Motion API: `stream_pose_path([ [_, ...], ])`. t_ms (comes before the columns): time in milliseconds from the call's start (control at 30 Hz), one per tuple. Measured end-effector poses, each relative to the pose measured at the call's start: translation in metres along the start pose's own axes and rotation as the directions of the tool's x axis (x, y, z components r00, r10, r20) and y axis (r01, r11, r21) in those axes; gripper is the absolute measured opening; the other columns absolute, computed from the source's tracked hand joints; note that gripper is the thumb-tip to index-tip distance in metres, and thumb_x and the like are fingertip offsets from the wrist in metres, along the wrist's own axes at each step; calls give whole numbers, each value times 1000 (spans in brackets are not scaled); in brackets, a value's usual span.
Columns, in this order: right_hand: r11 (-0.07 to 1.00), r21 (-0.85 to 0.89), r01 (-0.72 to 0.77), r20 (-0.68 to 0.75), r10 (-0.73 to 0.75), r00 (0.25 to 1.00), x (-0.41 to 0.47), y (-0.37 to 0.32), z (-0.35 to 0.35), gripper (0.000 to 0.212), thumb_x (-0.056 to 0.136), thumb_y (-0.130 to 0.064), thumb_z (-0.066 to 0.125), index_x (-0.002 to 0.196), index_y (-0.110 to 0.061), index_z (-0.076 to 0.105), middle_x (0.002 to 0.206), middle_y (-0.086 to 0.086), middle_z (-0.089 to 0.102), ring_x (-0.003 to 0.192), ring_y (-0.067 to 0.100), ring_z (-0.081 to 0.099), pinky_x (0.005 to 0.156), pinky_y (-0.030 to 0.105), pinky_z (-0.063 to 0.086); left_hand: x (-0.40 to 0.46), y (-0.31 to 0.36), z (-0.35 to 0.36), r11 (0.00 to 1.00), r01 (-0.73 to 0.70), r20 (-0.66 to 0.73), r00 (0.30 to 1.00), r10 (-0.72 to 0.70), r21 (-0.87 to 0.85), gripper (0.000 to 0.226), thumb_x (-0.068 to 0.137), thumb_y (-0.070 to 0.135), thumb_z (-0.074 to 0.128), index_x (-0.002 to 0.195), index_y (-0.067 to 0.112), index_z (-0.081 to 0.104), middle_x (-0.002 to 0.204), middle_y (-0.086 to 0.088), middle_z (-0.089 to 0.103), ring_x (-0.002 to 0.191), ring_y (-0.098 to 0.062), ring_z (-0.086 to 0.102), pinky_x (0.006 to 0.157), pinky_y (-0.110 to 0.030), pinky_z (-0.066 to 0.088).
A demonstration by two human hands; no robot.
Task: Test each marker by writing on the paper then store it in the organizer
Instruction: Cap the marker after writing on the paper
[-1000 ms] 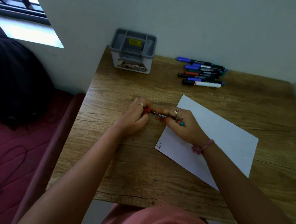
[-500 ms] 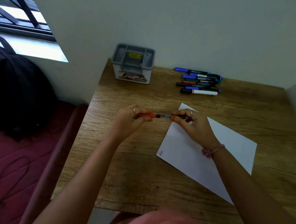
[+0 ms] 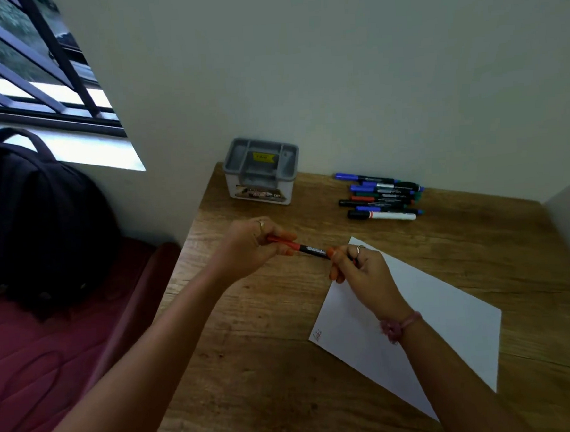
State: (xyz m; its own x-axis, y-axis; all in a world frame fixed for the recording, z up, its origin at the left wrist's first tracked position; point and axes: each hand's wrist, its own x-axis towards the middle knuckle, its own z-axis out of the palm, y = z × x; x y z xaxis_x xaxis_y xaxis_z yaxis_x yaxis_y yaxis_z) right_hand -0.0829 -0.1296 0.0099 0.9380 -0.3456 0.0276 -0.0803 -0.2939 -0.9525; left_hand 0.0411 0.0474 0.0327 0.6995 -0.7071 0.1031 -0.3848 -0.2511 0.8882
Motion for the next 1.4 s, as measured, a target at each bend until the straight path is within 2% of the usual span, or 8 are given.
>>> stream_pose_path([
  [100,998,64,-26,-1,26,1000,1,-3,2,33,94,-16,51,64,-11,63,58,-1,62,53,2,55,57,12,43,3,6,-5,966,70,23,998,-66,-247,32,73,2,72,98,18,62,84,2,71,83,-10,70,74,-18,54],
  [200,994,98,-45,17,44,999,3,-8,11,29,95,-18,48,75,-7,67,61,-5,67,58,1,59,58,10,43,8,9,0,829,46,-119,984,-134,-557,47,71,4,71,114,4,52,85,-7,71,83,-20,70,74,-25,55],
  [400,983,-175,-57,-116,37,993,9,11,4,21,93,-37,51,102,-24,66,97,-12,67,93,-1,59,84,12,44,32,7,0,705,-85,-389,877,-283,-704,20,83,0,64,101,5,58,84,-7,71,79,-16,69,69,-23,54],
  [500,873,-478,-95,-156,21,987,10,30,-11,40,93,-38,51,129,-20,52,127,-6,55,120,12,48,103,31,34,52,14,-19,715,-159,-488,826,-281,-681,19,84,3,64,99,11,56,86,-8,66,75,-15,68,66,-23,55],
  [667,672,-736,-79,-80,29,996,5,55,-9,66,88,-58,22,143,-22,34,151,-4,31,139,11,27,109,23,17,95,32,-39,826,-245,-632,757,-164,-507,17,86,7,64,97,15,54,83,-3,66,74,-8,67,65,-19,53],
  [900,640,-768,-37,-74,-32,997,5,62,-7,67,86,-57,16,144,-25,30,153,-6,26,140,8,21,110,22,12,150,26,-39,938,-175,-684,725,-84,-301,20,83,14,69,101,11,60,88,-2,69,75,4,64,71,-12,50],
  [1200,593,-802,-70,-115,-40,993,9,65,-5,54,83,-47,39,115,-13,66,118,5,66,107,19,64,84,33,50,183,-1,-32,996,-16,-612,790,-44,-92,26,81,14,72,103,4,64,92,-7,66,80,-14,60,61,-1,43],
  [1400,562,-825,-50,-91,-45,995,10,70,-6,53,81,-48,41,115,-16,65,121,1,65,110,16,62,86,29,46,195,-15,-24,994,44,-520,849,-90,-101,28,76,9,75,101,2,63,91,-5,67,83,-18,63,77,-24,53],
])
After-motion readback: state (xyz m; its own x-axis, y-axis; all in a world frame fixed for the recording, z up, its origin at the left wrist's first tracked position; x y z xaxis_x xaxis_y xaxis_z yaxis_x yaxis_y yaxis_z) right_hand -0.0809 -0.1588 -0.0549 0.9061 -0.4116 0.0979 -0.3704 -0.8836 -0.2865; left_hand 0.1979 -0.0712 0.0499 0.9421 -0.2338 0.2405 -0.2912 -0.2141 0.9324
